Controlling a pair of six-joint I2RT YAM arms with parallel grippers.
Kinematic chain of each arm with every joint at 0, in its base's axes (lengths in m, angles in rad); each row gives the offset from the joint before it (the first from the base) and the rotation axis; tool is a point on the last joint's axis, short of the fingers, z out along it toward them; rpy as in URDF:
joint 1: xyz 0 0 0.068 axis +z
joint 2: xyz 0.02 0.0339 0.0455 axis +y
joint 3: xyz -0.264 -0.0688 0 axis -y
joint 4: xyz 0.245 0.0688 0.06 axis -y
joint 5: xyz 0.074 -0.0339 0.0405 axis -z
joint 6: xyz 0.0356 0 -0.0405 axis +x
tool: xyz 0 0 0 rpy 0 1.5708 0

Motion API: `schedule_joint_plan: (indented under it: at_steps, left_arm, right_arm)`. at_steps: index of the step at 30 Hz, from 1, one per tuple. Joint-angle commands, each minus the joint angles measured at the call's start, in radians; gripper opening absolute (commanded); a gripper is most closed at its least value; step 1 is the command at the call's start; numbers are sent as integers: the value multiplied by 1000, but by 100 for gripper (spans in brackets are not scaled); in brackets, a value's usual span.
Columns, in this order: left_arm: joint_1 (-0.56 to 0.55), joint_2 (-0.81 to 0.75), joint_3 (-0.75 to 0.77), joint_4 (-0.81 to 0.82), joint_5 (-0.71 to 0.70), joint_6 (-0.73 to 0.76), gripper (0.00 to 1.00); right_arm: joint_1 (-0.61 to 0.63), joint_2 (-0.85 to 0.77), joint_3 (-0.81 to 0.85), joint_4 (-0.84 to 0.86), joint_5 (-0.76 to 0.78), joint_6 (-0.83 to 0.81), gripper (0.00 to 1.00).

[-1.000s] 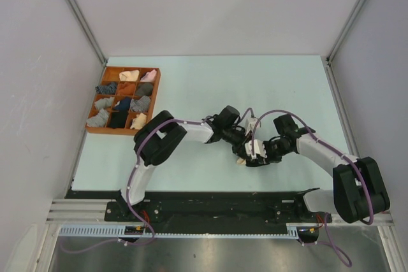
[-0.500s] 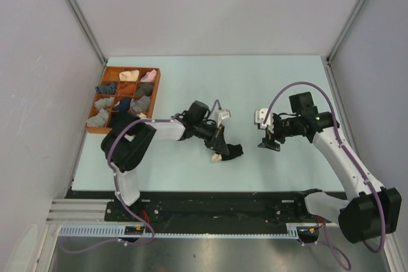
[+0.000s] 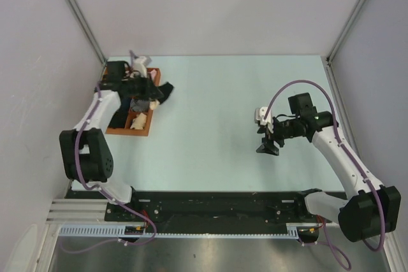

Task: Roll the underwear
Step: Place the underwear in the storage box.

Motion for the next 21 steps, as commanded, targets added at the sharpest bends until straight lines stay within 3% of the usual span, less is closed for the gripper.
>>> schedule_joint_plan:
  at_steps: [1, 7, 21]
  left_arm:
    - [155, -15, 123, -130, -127, 139, 1]
    - [299, 104, 277, -110, -236, 128, 0]
    - [312, 500, 757, -147, -427, 168, 1]
  right_arm:
    - [5, 18, 17, -26, -2, 6, 75]
    - [-2, 71, 17, -38, 16, -3, 75]
    - [-3, 240, 60, -90, 53, -9, 72]
